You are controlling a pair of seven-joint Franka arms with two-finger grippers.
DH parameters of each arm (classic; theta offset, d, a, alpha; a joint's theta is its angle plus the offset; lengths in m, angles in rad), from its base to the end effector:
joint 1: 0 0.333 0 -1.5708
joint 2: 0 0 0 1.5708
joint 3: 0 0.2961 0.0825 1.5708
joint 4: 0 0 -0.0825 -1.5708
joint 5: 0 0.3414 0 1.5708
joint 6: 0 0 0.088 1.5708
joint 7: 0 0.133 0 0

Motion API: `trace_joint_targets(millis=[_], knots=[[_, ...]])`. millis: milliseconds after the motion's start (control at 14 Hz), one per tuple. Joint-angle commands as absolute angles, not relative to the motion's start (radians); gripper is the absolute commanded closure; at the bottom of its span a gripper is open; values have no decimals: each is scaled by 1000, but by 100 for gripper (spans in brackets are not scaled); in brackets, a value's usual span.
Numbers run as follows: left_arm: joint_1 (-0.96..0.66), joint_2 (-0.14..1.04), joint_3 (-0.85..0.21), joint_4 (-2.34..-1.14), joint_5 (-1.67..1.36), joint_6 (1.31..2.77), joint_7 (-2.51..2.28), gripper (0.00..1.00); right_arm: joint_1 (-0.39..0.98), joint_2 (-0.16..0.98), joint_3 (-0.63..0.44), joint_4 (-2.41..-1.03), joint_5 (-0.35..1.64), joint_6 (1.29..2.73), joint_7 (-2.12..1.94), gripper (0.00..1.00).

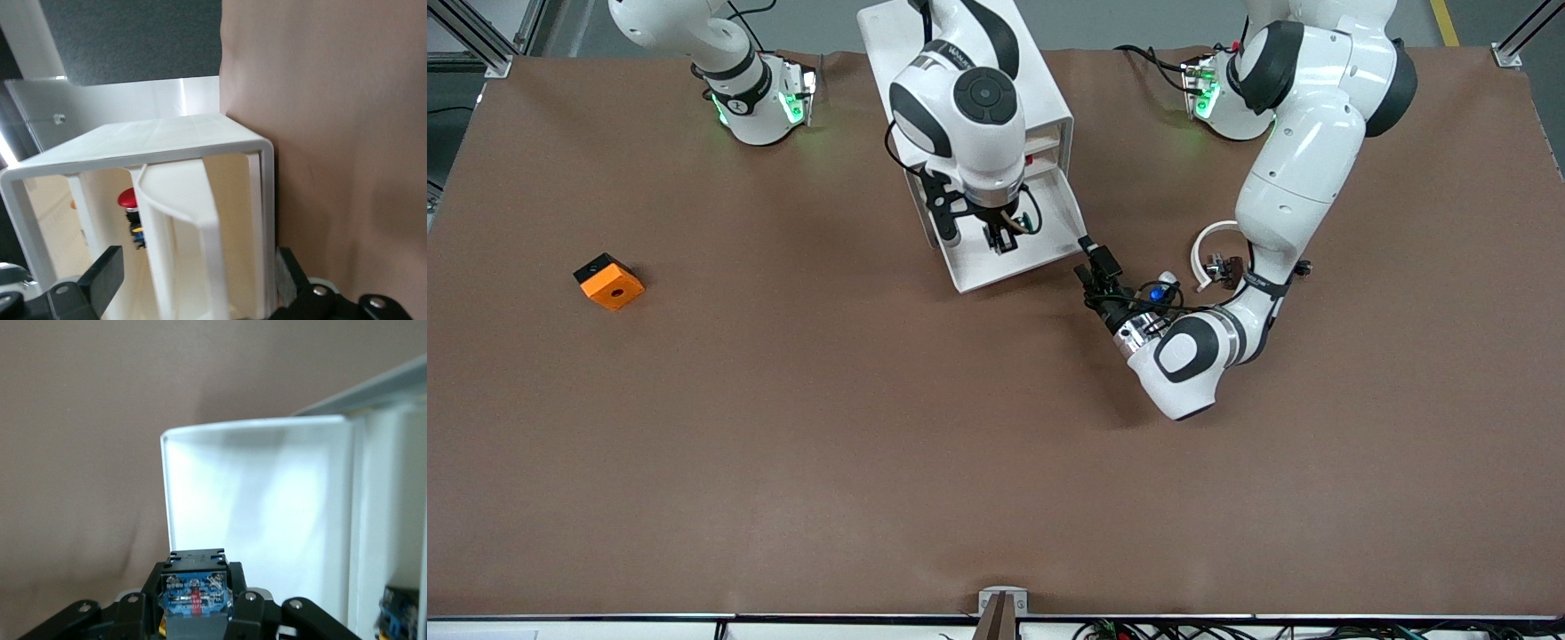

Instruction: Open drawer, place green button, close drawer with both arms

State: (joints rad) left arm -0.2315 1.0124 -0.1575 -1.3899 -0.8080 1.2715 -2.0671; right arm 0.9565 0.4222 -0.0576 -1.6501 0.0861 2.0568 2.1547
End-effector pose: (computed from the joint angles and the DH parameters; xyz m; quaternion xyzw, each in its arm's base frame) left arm 0.4698 -0.2982 0.1384 -0.4275 -0.6211 0.5837 0.3014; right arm 0.3791 0.4927 0.3436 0.7983 -0.6017 -0.0264 0.0061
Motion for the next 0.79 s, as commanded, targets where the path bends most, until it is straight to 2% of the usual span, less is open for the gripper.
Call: trace_joint_targets(millis=[0,286,716], knots=[[-210,962,-184,-1394,-749,1259,-1965,0,965,425,-69,-1640,162,2056,2207,100],[-213,905,-183,-1387,-672,1284,-1714,0,979,477,-67,-1640,184,2077,2201,100],[-230,845,-181,-1381,-579,1521,-1360,0,1031,563,-67,-1637,186,2149,2201,100]])
